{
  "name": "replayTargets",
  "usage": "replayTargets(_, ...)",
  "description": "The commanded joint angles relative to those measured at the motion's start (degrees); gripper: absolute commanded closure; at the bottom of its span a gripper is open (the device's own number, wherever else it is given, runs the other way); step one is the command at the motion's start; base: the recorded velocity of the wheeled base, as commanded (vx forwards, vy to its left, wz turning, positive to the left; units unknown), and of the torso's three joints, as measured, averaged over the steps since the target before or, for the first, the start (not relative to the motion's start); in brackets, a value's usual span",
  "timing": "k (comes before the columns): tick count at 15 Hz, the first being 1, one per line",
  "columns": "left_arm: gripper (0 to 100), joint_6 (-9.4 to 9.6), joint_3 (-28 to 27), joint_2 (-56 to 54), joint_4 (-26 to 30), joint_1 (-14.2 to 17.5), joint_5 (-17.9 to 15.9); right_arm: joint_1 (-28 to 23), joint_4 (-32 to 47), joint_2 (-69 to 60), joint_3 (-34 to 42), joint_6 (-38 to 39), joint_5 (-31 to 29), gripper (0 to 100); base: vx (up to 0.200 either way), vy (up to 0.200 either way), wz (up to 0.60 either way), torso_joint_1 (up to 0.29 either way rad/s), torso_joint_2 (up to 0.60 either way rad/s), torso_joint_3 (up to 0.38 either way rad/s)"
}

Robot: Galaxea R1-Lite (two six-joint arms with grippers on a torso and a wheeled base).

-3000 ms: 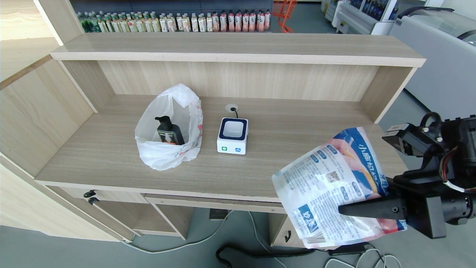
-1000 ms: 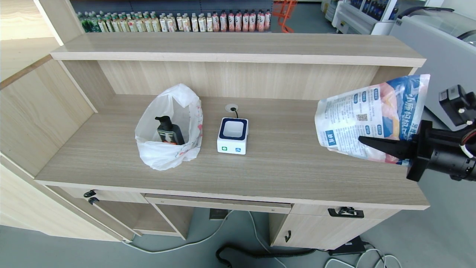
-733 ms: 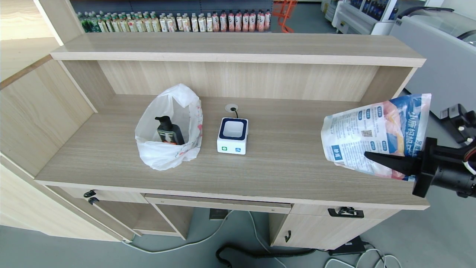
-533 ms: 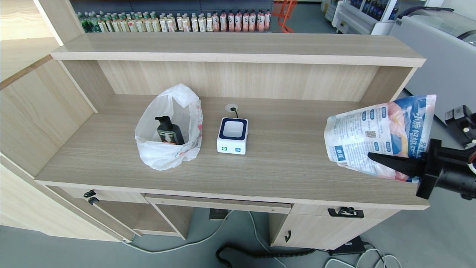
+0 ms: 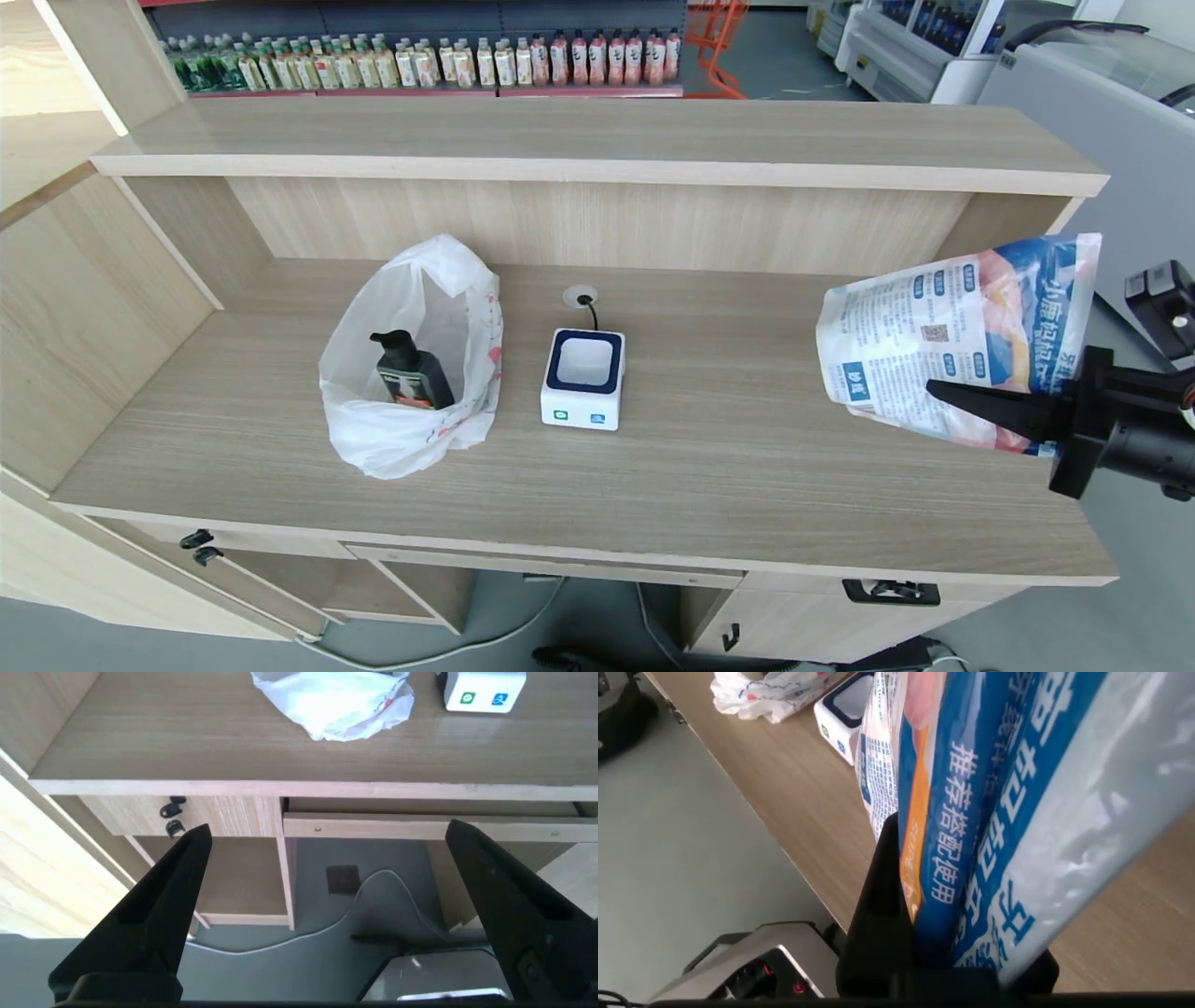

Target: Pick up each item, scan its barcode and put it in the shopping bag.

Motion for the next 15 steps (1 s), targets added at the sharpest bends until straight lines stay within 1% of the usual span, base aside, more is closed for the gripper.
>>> replayTargets(1,0,-0.02,0.01,0.0,0.0,0.01,0.01,0.16,-0.02,-0.42,-0.32,1.07,0.01,100,0.0,0.0,0.0,0.0,0.0,0.0)
replayTargets(2,0,-0.11,0.01,0.0,0.0,0.01,0.01,0.25,-0.02,-0.59,-1.02,1.86,0.01,100,0.0,0.0,0.0,0.0,0.0,0.0)
replayTargets(5,0,-0.2,0.01,0.0,0.0,0.01,0.01,0.78,-0.02,-0.77,-2.25,3.88,0.1,100,0.0,0.2,0.0,0.004,0.0,-0.001)
replayTargets(6,0,-0.29,0.01,0.0,0.0,0.01,0.1,1.48,-0.02,-1.3,-2.51,5.81,0.1,100,0.0,0.2,0.0,0.002,0.0,0.002)
replayTargets(8,0,-0.55,0.01,0.0,0.0,0.01,0.1,4.56,-0.02,-4.02,-2.95,13.02,-0.26,100,0.0,0.2,0.0,0.007,0.0,-0.002)
replayTargets(12,0,-0.29,0.01,0.0,0.0,0.01,0.01,6.49,-0.02,-2.53,-3.83,12.23,-0.52,100,0.0,0.2,0.0,-0.004,0.0,0.005)
replayTargets(15,0,-0.29,0.01,0.0,0.0,0.01,0.01,6.49,-0.02,2.92,-6.47,3.88,-1.4,100,0.0,0.0,0.0,0.0,0.0,0.0)
